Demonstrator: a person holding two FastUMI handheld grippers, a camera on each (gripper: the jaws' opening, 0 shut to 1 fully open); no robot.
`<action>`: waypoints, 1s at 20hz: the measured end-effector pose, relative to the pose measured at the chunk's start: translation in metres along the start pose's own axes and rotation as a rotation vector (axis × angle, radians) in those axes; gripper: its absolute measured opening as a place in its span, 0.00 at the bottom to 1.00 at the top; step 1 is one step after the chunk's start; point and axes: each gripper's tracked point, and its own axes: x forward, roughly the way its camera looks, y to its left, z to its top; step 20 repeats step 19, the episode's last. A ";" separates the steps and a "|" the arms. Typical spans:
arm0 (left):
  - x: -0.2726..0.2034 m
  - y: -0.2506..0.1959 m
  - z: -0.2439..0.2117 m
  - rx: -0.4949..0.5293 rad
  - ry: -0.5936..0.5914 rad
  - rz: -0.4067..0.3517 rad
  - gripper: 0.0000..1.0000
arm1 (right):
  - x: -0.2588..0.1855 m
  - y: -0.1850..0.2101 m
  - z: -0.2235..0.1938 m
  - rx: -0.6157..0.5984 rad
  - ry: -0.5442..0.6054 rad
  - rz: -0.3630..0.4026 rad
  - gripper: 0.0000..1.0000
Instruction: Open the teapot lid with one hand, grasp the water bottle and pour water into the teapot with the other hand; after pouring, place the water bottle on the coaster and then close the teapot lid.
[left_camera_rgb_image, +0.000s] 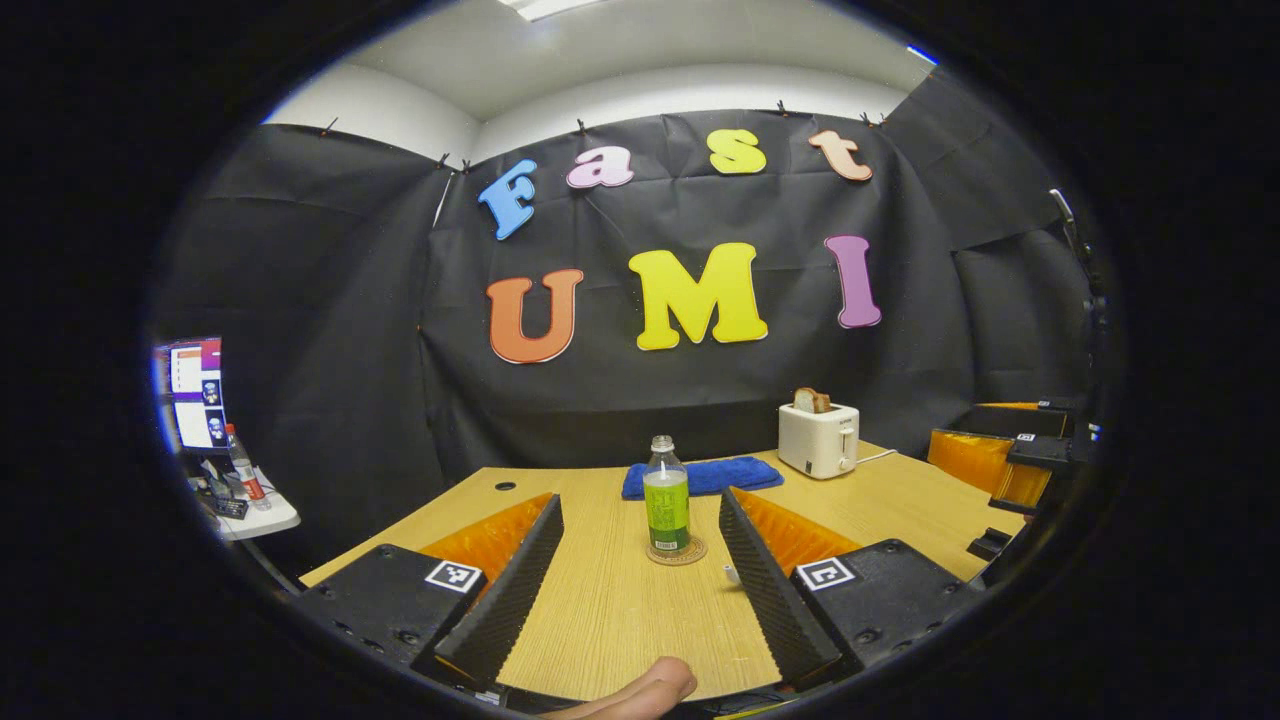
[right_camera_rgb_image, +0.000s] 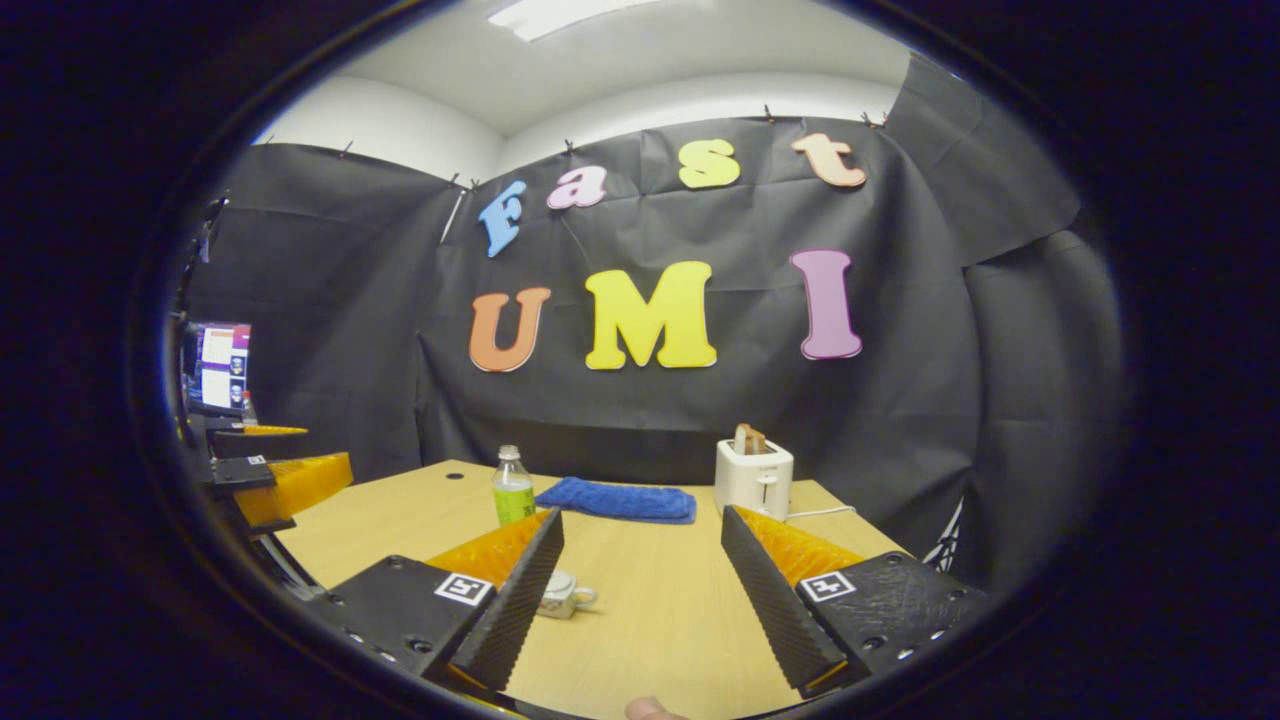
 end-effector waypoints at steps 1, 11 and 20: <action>0.000 -0.003 0.005 -0.009 -0.019 -0.004 0.98 | -0.001 -0.001 0.002 0.002 -0.004 0.002 0.96; 0.013 0.010 -0.009 -0.045 0.012 0.024 0.98 | 0.001 0.016 0.001 -0.004 -0.003 0.038 0.95; 0.016 0.010 -0.015 -0.043 0.024 0.018 0.98 | 0.005 0.012 -0.004 0.008 0.009 0.028 0.95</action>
